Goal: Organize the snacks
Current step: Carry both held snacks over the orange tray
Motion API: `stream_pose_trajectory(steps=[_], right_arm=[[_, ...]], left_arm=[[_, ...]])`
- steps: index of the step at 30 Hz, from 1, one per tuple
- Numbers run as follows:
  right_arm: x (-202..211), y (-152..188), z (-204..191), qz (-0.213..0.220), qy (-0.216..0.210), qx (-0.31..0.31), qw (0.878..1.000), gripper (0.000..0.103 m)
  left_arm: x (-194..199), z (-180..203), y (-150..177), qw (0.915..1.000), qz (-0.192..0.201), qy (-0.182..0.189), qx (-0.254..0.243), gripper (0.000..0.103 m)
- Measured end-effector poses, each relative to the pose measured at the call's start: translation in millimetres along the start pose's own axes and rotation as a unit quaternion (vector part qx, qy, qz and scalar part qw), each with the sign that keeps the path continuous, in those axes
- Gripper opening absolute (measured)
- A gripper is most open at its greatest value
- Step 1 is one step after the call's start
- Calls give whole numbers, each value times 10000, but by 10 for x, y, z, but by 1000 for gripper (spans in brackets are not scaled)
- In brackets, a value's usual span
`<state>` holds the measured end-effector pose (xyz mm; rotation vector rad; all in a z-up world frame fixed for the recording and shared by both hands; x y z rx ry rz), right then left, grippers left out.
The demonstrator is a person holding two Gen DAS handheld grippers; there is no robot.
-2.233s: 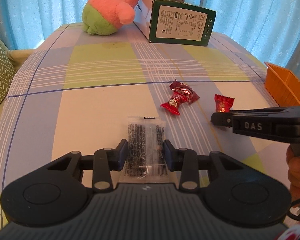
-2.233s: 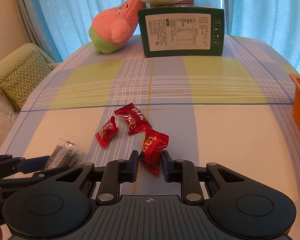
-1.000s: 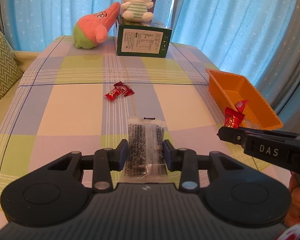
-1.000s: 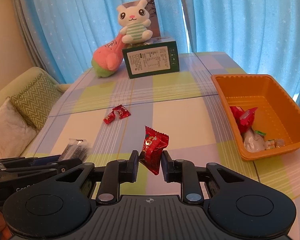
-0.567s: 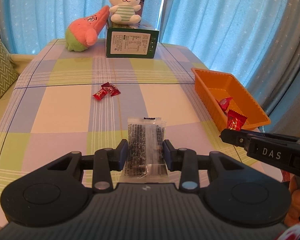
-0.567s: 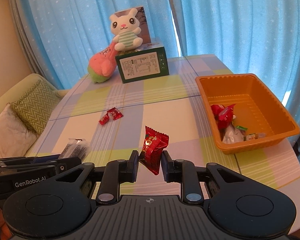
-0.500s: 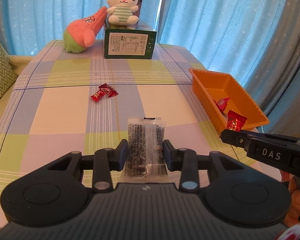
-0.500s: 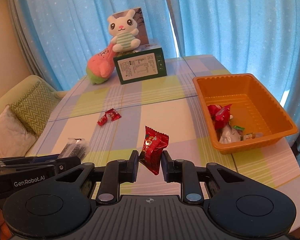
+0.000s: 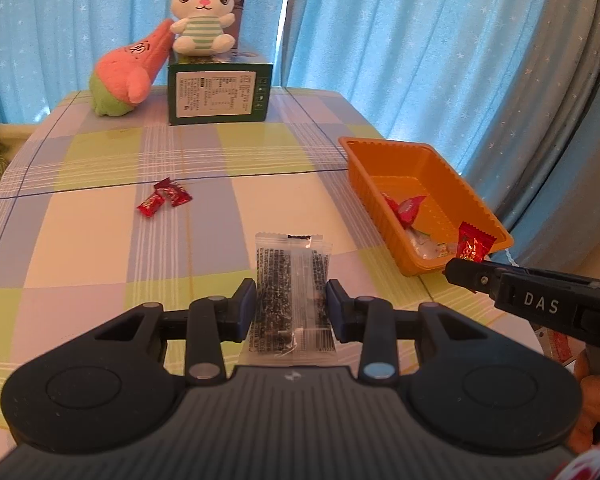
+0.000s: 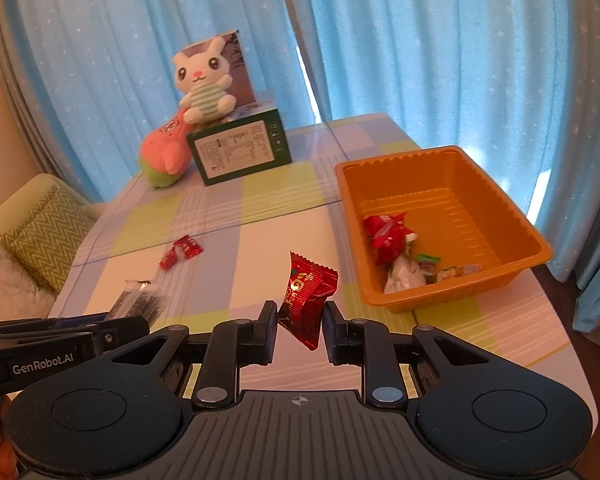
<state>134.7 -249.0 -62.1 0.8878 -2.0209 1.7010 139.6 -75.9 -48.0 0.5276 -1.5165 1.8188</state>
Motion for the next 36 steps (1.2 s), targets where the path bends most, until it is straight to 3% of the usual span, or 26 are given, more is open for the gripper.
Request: stream_pose_trajectory(steps=[11,21,36], right_arm=[[108,-231,741,140,546,-248,9981,24],[-61,-414,1220,21,769,-135,9969,24],[-472,-511,1680,-153,871,-218,9958,24]], left_arm=[[-338,631,-204,9987,-79,467,-175,34],[-715,1210,-359,9959,-195,796,-386,34],[-1331,1591,-525,9928,-469,978,-506,34]])
Point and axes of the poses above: each gripper's, at about its wrist camera, not at the fingertips, and x roughly against the way its jaws point, z to its right, y to its underside, the point moved 8 cm from there along -x, roughly the way its jaws point, and after that the axes turned 4 degrees about x, right-handed, at the moved point
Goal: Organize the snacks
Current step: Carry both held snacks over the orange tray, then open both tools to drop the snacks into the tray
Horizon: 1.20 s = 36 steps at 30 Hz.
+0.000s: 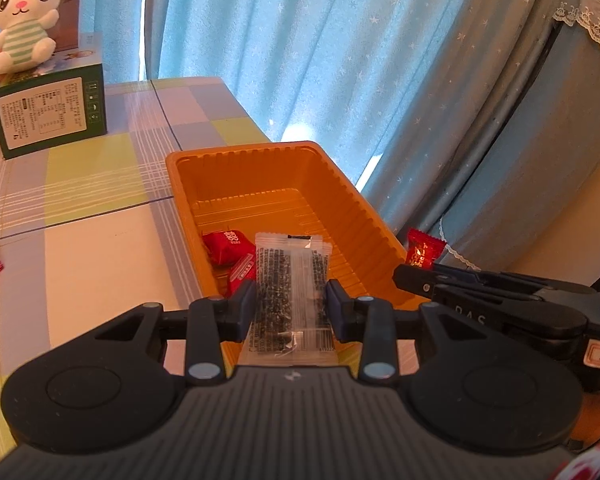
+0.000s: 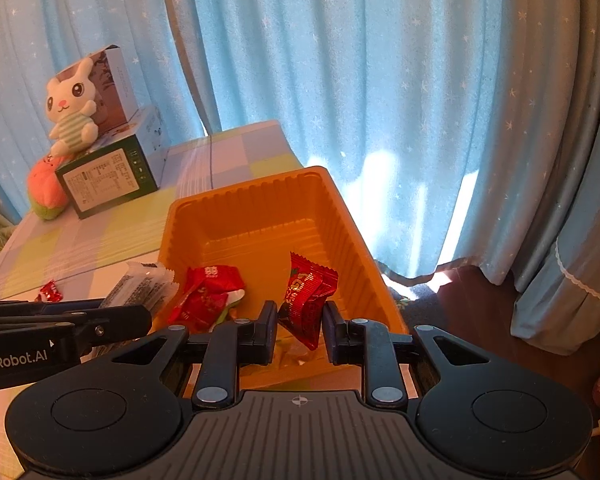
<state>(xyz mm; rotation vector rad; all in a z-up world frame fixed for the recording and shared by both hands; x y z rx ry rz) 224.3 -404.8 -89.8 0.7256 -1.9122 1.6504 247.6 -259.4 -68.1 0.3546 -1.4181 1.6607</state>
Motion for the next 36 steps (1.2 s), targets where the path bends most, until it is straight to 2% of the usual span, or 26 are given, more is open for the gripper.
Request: stream_pose_trajectory(steps=[8,10,11,12,17,25,31,33,34,36], right_arm=[[-159,-38,126,-54,41,-29,10000,24],[-186,-36,154,-74,39,-59,9999,24],[-195,-29,167,-88,36,-75,9999,24],[-200,-22,180,-101,30,-88,9999,24],[-211,-3,187,-130,-9,-117,9998,24],[-261,-63,23,-126,-206,-71,9997,24],[-359,-155,-157,-134,-538,-49,9985,25],[-363,-169,-147,-126,-536,-165,9983,50],[-337,-176,-128,-60,-506,-237,9984,67],[-278,-167,-95,-18,-476,-347,9983,68]], left_arm=[[-292,-43,-63,9999,-129,-45,-15,34],[-347,-34,-76,9999,-110,54,-5,35],[-366,-35,-81,9999,-99,81,-3,37],[-372,-36,-86,10000,-68,66,-15,45],[-284,-146,-54,10000,42,-35,-29,47],[-28,-436,52,9992,163,-212,287,47],[111,-581,91,9984,252,-434,241,47],[162,-651,107,9980,270,-497,285,50],[196,-680,122,9978,278,-521,305,51],[273,-732,153,9973,313,-577,327,53]])
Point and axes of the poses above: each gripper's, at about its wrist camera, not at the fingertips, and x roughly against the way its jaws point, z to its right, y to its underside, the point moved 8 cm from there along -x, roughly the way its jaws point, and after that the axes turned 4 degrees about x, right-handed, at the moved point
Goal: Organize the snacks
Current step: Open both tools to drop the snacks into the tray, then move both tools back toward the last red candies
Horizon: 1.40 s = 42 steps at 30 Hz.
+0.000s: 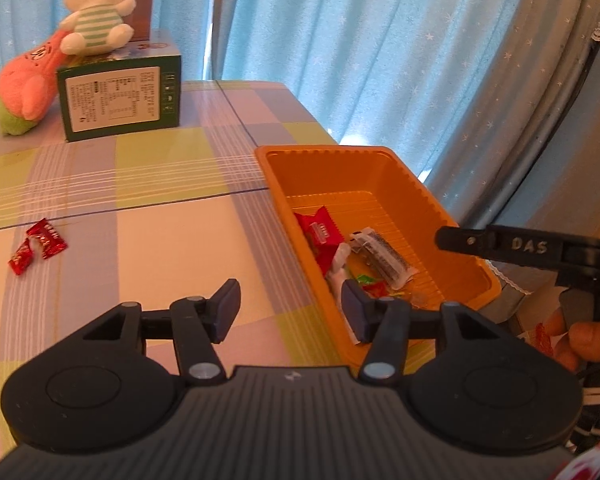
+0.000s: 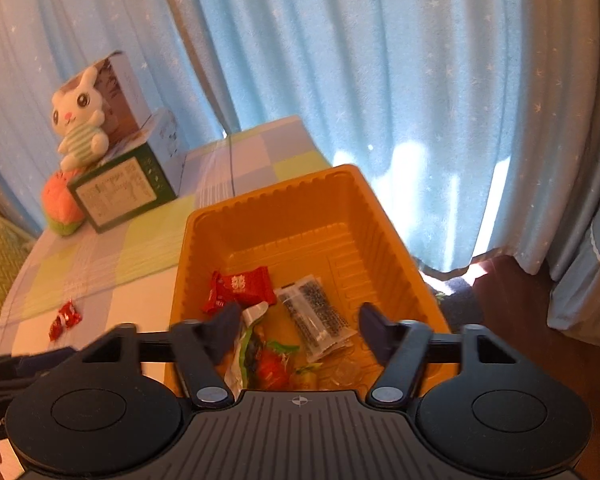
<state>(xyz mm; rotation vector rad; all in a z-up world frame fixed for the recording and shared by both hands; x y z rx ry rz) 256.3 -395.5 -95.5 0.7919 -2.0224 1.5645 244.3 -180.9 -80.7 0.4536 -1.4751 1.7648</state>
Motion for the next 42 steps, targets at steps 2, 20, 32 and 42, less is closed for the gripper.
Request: stream_pose_trajectory(steps=[2,20,32,42], right_arm=[[70,35,19,-24,42,-92,9999,68],[806,609,-803,-155,49,358,9992,68],[941,944,-1427,-332,-175,715,9967,68],[866,1035,-1759,-409,-378,940,9940,68]], left_arm=[[76,-54,29,10000,22,-41,22,54],[1044,-488,318,9982,321,-484,118,78],[1574,-897,524,9956,495,-719,337,84],[1776,-1326,618,9916,545,-1003,611,84]])
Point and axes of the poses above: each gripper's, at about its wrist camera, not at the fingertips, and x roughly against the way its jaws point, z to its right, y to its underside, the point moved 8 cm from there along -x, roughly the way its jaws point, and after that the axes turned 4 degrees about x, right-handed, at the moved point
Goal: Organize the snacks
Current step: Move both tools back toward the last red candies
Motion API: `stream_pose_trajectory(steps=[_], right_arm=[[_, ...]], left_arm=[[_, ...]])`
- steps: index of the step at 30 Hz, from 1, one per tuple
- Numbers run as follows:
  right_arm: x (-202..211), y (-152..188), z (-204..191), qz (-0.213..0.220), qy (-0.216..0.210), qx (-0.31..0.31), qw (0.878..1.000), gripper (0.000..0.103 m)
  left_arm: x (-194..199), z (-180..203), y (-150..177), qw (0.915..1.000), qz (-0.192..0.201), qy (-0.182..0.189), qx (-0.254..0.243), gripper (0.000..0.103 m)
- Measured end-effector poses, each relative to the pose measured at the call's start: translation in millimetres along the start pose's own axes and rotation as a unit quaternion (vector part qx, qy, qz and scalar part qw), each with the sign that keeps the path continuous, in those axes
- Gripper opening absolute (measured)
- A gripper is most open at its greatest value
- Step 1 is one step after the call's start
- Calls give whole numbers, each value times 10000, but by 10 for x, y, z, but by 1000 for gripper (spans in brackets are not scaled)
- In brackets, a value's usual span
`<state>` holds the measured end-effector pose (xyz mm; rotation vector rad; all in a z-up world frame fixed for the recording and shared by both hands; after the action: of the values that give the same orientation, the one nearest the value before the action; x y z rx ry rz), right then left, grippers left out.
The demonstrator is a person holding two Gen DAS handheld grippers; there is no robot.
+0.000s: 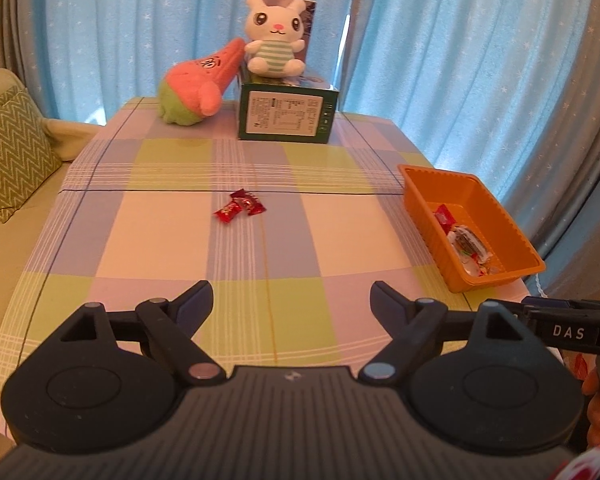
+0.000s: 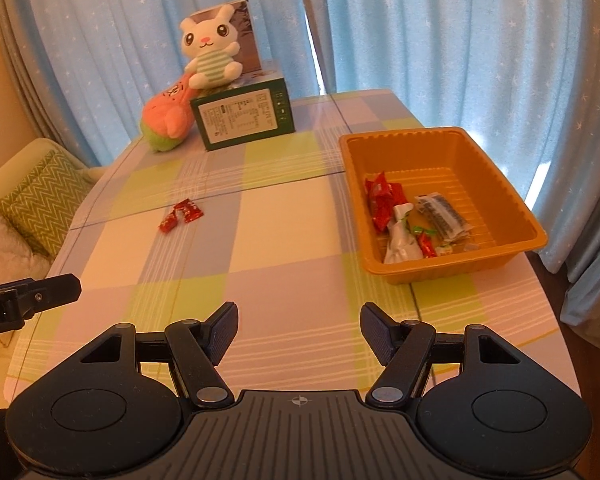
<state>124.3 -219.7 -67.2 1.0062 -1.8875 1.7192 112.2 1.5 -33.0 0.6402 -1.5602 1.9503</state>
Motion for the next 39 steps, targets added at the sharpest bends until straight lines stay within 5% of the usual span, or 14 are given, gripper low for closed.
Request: stream_pose_trajectory(steps=[24,39], right_arm=[[-334,-90,-358,-113,-191,293,9993,68],[-1073,-342,-547,-156,-380,511,9978,68]], left_arm=[[-180,-430,-68,9997,-54,-156,191,84],[-876,-706,-314,9997,-149,-202,-56,83]])
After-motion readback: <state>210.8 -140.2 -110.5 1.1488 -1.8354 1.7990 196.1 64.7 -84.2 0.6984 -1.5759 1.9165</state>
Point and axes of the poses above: each gripper's, at about its wrist camera, not at the fingertips, and x roughly against the way its jaws point, z to its right, y to its underside, the point moved 8 cm from there along -x, roughly the way its jaws point, and after that the axes turned 4 degrees about x, right-handed, at the moved point
